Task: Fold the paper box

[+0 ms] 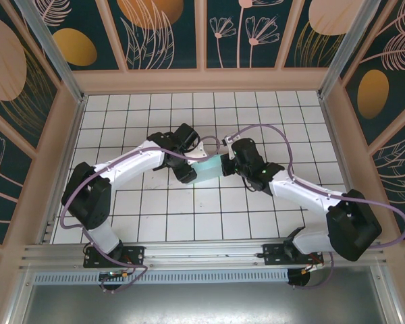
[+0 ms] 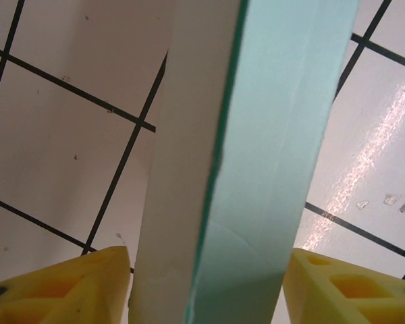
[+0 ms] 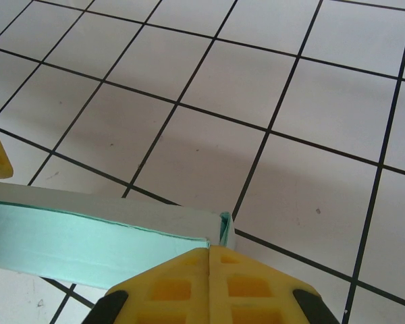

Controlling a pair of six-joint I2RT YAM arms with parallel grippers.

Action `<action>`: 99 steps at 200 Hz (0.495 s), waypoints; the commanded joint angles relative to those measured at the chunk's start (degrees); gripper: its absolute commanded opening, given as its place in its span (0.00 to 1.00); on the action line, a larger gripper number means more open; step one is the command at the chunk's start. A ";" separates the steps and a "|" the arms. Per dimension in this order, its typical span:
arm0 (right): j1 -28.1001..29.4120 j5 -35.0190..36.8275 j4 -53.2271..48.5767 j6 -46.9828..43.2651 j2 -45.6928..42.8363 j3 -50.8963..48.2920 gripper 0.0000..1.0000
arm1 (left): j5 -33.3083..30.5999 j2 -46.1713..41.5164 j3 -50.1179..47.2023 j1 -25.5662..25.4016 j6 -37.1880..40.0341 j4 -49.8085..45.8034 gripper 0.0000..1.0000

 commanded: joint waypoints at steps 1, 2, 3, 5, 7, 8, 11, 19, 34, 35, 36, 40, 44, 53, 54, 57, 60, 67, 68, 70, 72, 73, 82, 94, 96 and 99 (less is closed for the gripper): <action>0.58 0.25 0.76 0.28 -1.30 -2.04 0.00 | 2.90 0.12 -0.43 0.02 -1.66 1.90 0.64; 0.58 0.25 0.74 0.26 -1.30 -2.04 0.00 | 2.94 0.09 -0.39 0.00 -1.71 1.95 0.65; 0.58 0.30 0.68 0.25 -1.30 -2.09 0.00 | 3.00 0.08 -0.32 0.03 -1.78 2.02 0.65; 0.62 0.34 0.64 0.25 -1.30 -2.05 0.00 | 3.11 0.10 -0.34 0.05 -1.88 2.14 0.65; 0.57 0.35 0.56 0.25 -1.30 -2.05 0.00 | 3.25 -1.11 -0.30 0.06 -1.99 2.26 0.65; 0.57 0.39 0.55 0.25 -1.30 -2.09 0.00 | 3.28 -1.35 -0.27 0.06 -2.05 2.31 0.66; 0.53 0.43 0.50 0.25 -1.35 -1.97 0.00 | 3.32 -1.68 -0.19 0.00 -2.25 2.45 0.67; 0.58 0.52 0.38 0.14 -1.52 -1.98 0.00 | 3.53 -2.22 -0.01 0.04 -2.51 2.86 0.71; 0.56 0.44 0.28 0.02 -1.87 -1.92 0.00 | 3.81 -3.68 0.01 -0.02 -3.14 4.23 0.79; 0.57 0.44 0.28 0.04 -1.89 -1.89 0.00 | 3.87 -3.83 0.01 -0.02 -3.20 4.35 0.80; 0.57 0.44 0.28 0.04 -1.89 -1.89 0.00 | 3.86 -3.94 0.01 -0.02 -3.27 4.50 0.80; 0.57 0.45 0.20 0.06 -1.94 -1.76 0.00 | 3.94 -4.50 0.01 0.00 -3.63 5.01 0.83; 0.57 0.44 0.07 0.05 -1.98 -1.68 0.00 | 3.98 -5.10 -0.07 -0.01 -3.98 5.47 0.86; 0.58 0.56 -0.18 -0.02 -2.01 -1.32 0.00 | 3.67 -6.59 -0.21 0.05 -5.52 7.03 0.93; 0.58 0.59 -0.26 -0.02 -2.01 -1.29 0.00 | 3.63 -6.69 -0.23 0.01 -5.67 7.24 0.94; 0.58 0.63 -0.44 0.05 -2.01 -1.07 0.00 | 3.06 -7.30 -0.37 0.01 -6.44 7.90 0.96; 0.58 0.74 -0.63 0.11 -1.95 -0.95 0.00 | 2.58 -7.84 -0.49 0.02 -7.44 8.50 0.97; 0.58 0.94 -1.02 0.21 -1.83 -0.57 0.00 | 0.90 -9.02 -0.83 0.01 -9.88 9.91 0.99; 0.58 0.95 -1.12 0.23 -1.83 -0.51 0.00 | 0.75 -9.18 -0.89 -0.01 -10.26 10.13 0.99; 0.58 0.96 -1.24 0.20 -1.76 -0.36 0.00 | 0.24 -9.43 -0.99 0.02 -10.90 10.50 0.99; 0.58 0.96 -1.27 0.22 -1.75 -0.32 0.00 | -0.37 -9.86 -1.10 0.01 -11.67 10.85 0.99; 0.62 1.01 -1.38 0.23 -1.75 -0.26 0.00 | -0.68 -10.04 -1.16 -0.01 -11.99 11.00 0.99; 0.58 1.21 -1.89 0.32 -1.55 0.21 0.00 | -3.65 -11.64 -2.11 0.04 -15.39 12.85 0.99; 0.55 1.49 -2.47 0.33 -1.39 0.71 0.00 | -7.40 -13.96 -4.21 -0.02 -20.06 14.99 0.99; 0.62 1.49 -2.56 0.29 -1.32 0.76 0.00 | -7.84 -14.16 -4.52 0.02 -20.66 15.21 0.99; 0.60 1.52 -2.66 0.33 -1.23 0.93 0.00 | -8.26 -14.88 -5.13 0.04 -21.62 15.51 0.99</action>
